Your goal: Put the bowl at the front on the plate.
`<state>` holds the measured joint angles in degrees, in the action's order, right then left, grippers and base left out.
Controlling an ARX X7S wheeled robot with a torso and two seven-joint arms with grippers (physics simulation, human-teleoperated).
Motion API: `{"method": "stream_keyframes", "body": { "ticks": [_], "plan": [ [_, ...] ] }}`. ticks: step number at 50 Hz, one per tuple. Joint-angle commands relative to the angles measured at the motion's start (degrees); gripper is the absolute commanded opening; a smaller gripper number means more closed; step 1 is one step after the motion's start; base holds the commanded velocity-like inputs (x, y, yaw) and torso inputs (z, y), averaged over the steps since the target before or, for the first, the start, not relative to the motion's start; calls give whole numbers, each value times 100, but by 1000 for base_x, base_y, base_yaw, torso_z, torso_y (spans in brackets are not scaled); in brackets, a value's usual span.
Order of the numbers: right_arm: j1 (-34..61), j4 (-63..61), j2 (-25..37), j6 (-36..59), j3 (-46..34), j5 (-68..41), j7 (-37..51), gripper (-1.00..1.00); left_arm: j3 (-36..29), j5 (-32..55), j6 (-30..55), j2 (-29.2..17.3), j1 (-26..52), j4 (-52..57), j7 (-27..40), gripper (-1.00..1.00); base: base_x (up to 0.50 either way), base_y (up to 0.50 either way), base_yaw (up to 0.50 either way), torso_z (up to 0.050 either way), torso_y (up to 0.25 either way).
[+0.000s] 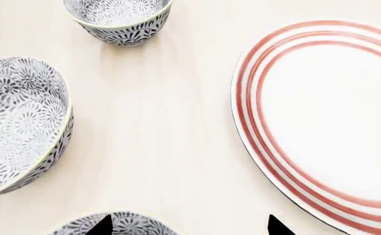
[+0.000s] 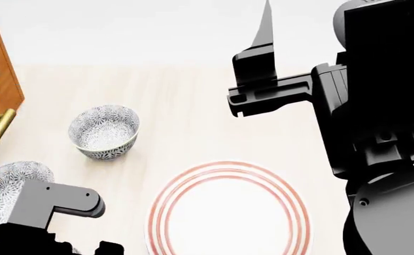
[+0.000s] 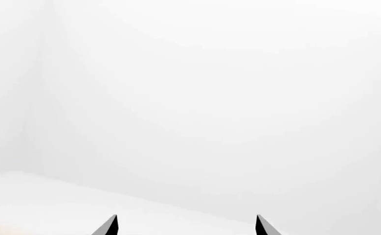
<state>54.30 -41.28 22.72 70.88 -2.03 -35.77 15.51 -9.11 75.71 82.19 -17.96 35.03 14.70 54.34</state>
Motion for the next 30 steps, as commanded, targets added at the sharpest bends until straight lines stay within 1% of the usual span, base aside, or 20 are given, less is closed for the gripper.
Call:
{"method": "stream_keyframes", "body": {
  "ticks": [1, 9, 18, 24, 30],
  "plan": [
    [17, -36, 35, 32, -17, -29, 43, 100, -48, 235, 39, -105, -137, 18, 194, 100, 0, 0, 0, 0, 0],
    [10, -4, 36, -6, -45, -33, 54, 100, -220, 140, -58, -200, -233, -17, 128, 100, 0, 0, 0, 0, 0],
    [25, -52, 49, 62, -14, -89, 97, 100, -240, 356, -23, -249, -403, -18, 321, 100, 0, 0, 0, 0, 0],
    [8, -27, 57, 12, -34, -85, 100, 100, -360, 307, -96, -296, -497, -48, 228, 100, 0, 0, 0, 0, 0],
    [37, -40, 58, 33, -38, -112, 120, 100, -403, 425, -84, -321, -596, -30, 304, 100, 0, 0, 0, 0, 0]
  ]
}}
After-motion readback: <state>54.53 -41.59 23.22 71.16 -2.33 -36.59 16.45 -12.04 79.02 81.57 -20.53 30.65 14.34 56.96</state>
